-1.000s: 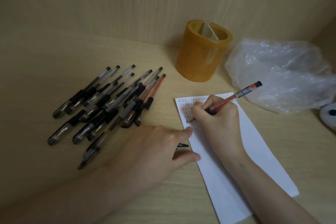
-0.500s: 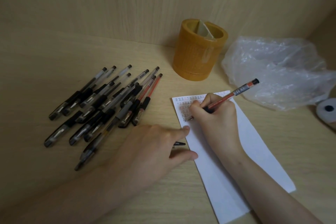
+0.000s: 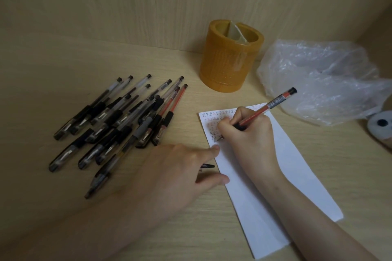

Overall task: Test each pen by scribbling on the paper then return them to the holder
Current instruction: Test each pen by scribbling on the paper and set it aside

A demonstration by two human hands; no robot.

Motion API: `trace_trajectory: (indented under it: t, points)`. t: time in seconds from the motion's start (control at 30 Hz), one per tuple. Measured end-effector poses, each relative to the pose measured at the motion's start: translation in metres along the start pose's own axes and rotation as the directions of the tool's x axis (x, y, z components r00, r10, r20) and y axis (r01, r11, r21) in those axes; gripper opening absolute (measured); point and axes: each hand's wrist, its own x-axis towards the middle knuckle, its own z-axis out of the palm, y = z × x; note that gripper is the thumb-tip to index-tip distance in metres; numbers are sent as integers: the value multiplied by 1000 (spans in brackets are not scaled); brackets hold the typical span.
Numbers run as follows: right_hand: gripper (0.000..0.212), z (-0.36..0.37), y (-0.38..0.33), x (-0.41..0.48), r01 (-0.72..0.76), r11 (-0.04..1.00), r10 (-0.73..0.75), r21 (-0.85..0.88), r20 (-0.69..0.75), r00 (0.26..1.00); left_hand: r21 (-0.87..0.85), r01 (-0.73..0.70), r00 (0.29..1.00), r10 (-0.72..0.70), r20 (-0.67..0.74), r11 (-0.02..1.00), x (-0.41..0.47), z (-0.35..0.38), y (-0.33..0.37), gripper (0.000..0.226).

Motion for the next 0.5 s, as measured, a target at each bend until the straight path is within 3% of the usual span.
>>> trace_trajectory:
  t: [0.5]
  points:
    - [34,1,-1,-1,-5,1000,5,11,35,999,15,8,1000,-8,16,1000,0,0,-1,62]
